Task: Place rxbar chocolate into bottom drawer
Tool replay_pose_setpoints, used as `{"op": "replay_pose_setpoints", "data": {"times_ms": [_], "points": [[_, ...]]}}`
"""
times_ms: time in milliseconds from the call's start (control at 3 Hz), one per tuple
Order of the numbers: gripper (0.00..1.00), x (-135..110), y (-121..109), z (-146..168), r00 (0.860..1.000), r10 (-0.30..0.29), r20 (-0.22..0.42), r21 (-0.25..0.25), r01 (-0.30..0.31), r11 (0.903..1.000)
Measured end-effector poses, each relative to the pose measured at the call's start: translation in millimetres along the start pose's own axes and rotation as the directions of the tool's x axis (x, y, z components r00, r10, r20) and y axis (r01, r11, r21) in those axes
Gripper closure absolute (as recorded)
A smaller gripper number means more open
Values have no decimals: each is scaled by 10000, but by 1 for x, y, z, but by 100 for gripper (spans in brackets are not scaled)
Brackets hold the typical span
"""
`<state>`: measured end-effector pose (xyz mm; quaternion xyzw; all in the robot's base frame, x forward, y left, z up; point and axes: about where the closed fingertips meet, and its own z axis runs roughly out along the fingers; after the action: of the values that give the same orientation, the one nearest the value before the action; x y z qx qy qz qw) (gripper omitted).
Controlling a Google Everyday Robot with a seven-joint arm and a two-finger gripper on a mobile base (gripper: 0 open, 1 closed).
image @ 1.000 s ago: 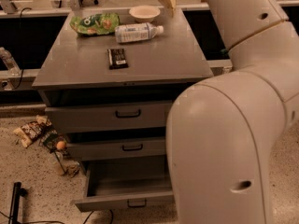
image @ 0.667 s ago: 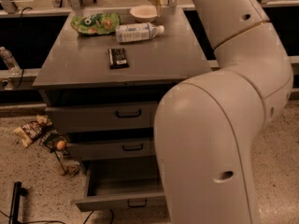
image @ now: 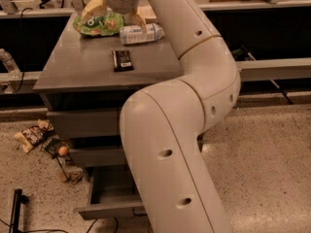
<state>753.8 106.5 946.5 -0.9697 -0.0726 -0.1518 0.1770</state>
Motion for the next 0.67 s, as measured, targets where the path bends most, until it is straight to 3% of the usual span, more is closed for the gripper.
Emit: {"op": "replay_pose_setpoints", "data": {"times_ms": [333,667], "points": [[0,10,-4,28,9987,-513,-60,-835,506,9952],[0,15,13,57,9992,-392,34,-1687,392,9849]]}}
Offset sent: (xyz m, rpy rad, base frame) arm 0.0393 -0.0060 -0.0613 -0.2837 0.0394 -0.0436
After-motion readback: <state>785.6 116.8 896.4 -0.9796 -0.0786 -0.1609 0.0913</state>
